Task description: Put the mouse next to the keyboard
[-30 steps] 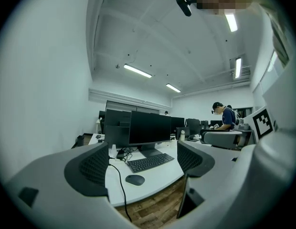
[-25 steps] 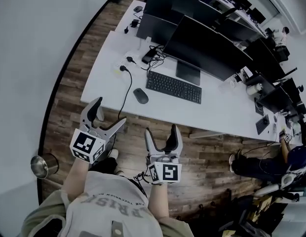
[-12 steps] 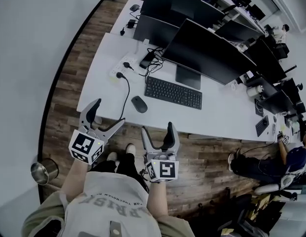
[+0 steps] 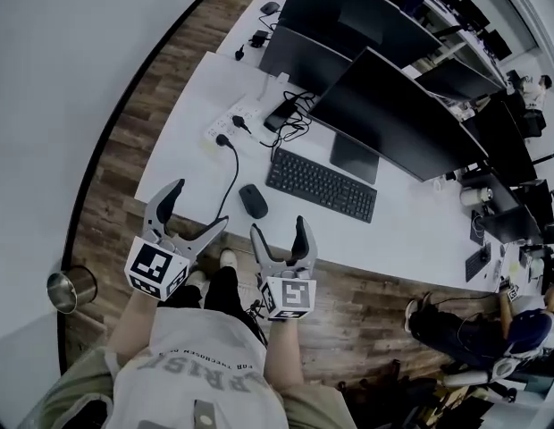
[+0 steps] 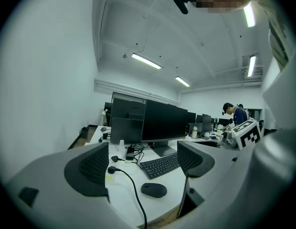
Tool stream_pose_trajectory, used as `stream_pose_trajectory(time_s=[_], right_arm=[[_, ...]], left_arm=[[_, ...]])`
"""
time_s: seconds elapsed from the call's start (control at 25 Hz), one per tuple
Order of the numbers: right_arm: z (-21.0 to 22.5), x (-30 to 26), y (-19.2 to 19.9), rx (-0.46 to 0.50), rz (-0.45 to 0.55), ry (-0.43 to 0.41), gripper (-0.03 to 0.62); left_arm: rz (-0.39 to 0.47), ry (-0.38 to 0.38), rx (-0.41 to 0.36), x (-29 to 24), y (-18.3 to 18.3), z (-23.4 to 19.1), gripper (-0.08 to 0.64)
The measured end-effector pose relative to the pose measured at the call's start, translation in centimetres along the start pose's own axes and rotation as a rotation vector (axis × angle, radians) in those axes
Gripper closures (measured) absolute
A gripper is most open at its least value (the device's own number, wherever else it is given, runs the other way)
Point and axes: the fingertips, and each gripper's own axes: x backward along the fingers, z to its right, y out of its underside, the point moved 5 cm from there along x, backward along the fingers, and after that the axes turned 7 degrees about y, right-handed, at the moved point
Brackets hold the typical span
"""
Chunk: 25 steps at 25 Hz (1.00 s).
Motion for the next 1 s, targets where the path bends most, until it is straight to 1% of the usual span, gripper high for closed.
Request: stream_pose_trajectory(time_s=[0.36, 0.52, 0.6, 0.68, 0.76, 0.92, 1.0], right_arm=[[1.8, -6.1, 5.9, 0.012, -0.133, -0.107, 0.186], [1.9, -8.3, 8.7, 0.034, -0.192, -0.149, 0.186], [1.9, -9.2, 10.3, 0.045, -0.229, -0.17, 0.186], [1.8, -10.0, 12.0, 0.051, -0.267, -0.19, 0.186], [1.8, -10.7, 13.6, 0.062, -0.305, -0.204, 0.186], [1.9, -11.6, 16.5, 0.084, -0.382, -0.215, 0.186], [2.1, -11.8, 17.6, 0.093, -0.42, -0.217, 0.186]], left_arm=[[0.012, -0.043, -0.008, -3.1, -1.1, 0.5, 0.132], [0.039, -0.077, 0.024, -3.8, -1.0, 0.3, 0.132], [0.032, -0.093, 0.036, -4.0, -0.6, 0.1, 0.132], [-0.001, -0.103, 0.033, -4.0, 0.1, -0.1, 0.132], [-0.018, -0.114, 0.036, -4.1, 0.7, -0.3, 0.132], [0.017, -0.14, 0.063, -4.6, 0.8, -0.5, 0.132], [0.018, -0.15, 0.075, -4.7, 1.0, -0.6, 0.132]])
